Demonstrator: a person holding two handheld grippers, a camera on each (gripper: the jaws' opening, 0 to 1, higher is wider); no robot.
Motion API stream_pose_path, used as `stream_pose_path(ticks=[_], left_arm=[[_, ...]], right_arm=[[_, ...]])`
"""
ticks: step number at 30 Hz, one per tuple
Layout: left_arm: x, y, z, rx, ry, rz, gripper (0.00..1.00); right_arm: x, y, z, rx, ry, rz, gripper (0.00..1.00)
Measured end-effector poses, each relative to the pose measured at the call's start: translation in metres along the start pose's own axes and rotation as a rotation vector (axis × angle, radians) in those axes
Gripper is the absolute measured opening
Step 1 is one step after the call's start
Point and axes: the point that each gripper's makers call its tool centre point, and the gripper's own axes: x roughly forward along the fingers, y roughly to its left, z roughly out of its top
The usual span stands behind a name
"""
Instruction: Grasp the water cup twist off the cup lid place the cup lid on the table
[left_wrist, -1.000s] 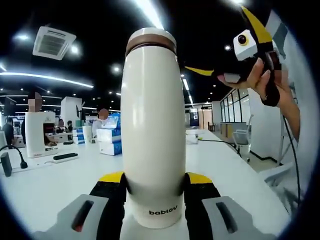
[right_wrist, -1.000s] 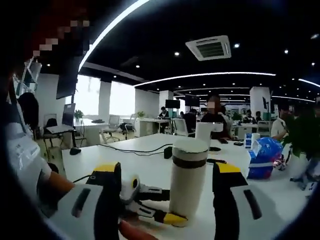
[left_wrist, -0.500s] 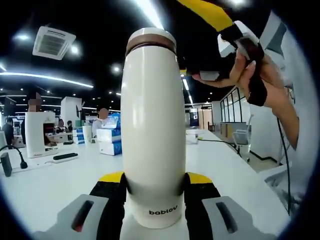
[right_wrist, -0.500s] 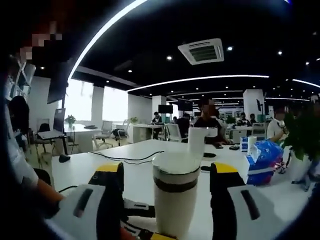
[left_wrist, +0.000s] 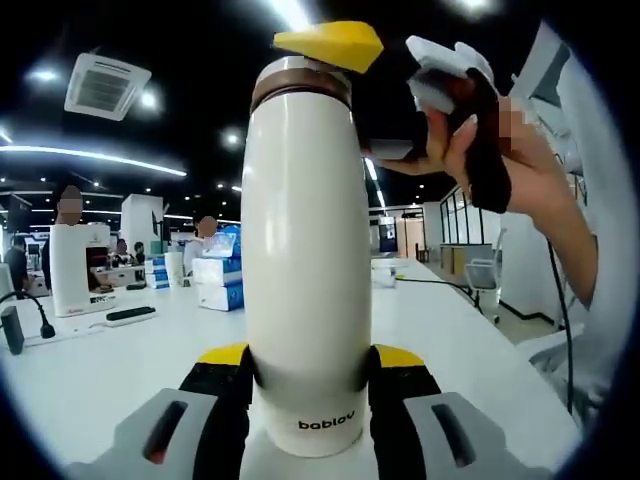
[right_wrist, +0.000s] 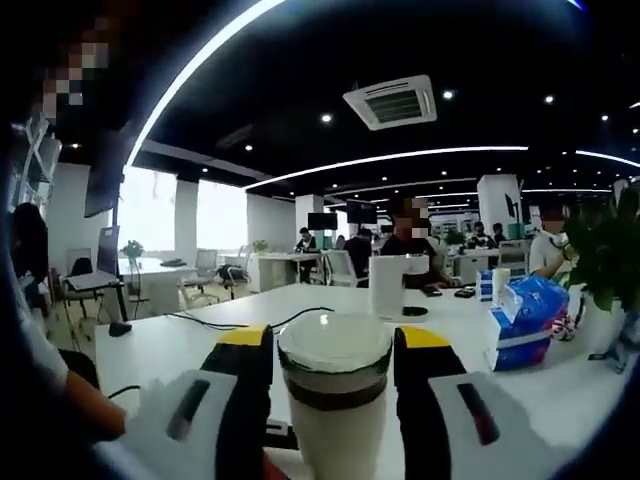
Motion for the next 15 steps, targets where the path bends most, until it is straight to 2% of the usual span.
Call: stream_pose_path(ticks=[3,8,12,15], left_arm=[[0.0001,0.0001,0.0000,0.001,0.000,0.000,0.47],[0.0005,-0.0001,0.0003,0.002,-0.001,0.001,0.47],[-0.0002,0.0005,0.0012,-0.011,0.005,0.005,0.47],[0.0007,0.0017,0.0028,-0.001,-0.001,0.011,0.47]], right_arm=[[0.0000,0.0002,0.0013,0.004,-0.003,0.001,0.47],[0.0003,-0.0018,0.0012,-0.016,0.033,0.026,0.46],[0.0030,0.0040,-0.0005,-0.053,0.071,0.098,0.46],[0.0065,0.0052,-0.0035,-0.048,0.084,0.142,0.46]])
